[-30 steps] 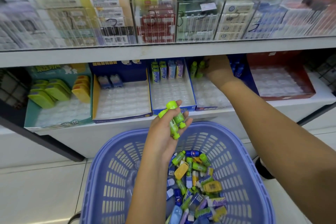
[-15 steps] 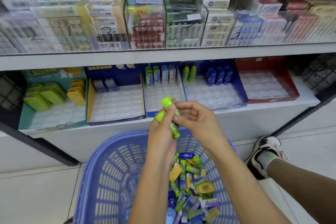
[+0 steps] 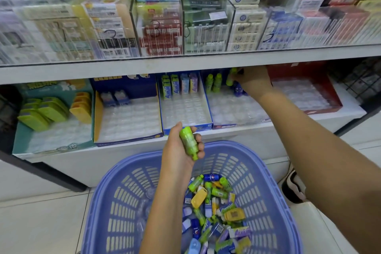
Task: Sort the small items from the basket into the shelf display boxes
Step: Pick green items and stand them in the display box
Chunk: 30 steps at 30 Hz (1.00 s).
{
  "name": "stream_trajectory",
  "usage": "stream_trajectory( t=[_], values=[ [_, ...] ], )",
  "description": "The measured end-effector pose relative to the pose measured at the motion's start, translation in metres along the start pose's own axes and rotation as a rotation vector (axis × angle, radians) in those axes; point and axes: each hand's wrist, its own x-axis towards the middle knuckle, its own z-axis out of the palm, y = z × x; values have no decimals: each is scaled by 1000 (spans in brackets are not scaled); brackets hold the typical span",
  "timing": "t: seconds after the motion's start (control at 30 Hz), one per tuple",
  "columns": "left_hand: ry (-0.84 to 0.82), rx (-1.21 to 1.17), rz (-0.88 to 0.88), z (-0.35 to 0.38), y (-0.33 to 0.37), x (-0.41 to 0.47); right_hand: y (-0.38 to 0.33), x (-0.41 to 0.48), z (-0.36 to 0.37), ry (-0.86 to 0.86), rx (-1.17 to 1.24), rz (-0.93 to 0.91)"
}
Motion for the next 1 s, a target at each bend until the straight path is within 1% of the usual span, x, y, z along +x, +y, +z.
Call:
stream_trajectory(
  t=[0.17,0.3,0.47,0.53,0.6,0.63,0.67,0.7,0.73,0.8,0.83,0.87,0.9,1.0],
  values=[
    [-44,-22,33,3,1,3,7,18,8,-127,-28,30],
    [-30,-1,88,2,-4,4,7,26,16,-199,-166,9],
    [-17,294,197,-7,-4,1,1,35,11,-325,-285,11],
    [-73,252,214,-7,-1,-3,-4,29,10,-289,-352,-3],
    [-93,171,234,-6,1,-5,-11,10,9,-146,-333,-30],
    [-84,143,236,-5,1,-6,-15,-5,8,-61,-246,-52],
    [-74,117,232,-5,0,-6,-20,-24,6,-9,-107,-83],
    [-66,88,227,-4,-1,-6,-23,-44,4,-19,72,-108],
    [-61,57,227,-4,-2,-6,-25,-65,1,-103,263,-114],
    [-64,-6,234,-3,-3,-5,-28,-106,-3,-367,674,-91],
    [-74,-22,239,-2,-4,-5,-27,-122,-4,-451,842,-77],
    [-88,-24,242,0,-5,-5,-26,-133,-3,-480,967,-64],
    [-102,-17,242,1,-7,-6,-26,-140,-1,-459,1047,-47],
    [-142,53,250,6,-11,-6,-29,-147,7,-269,1143,21]
  ],
)
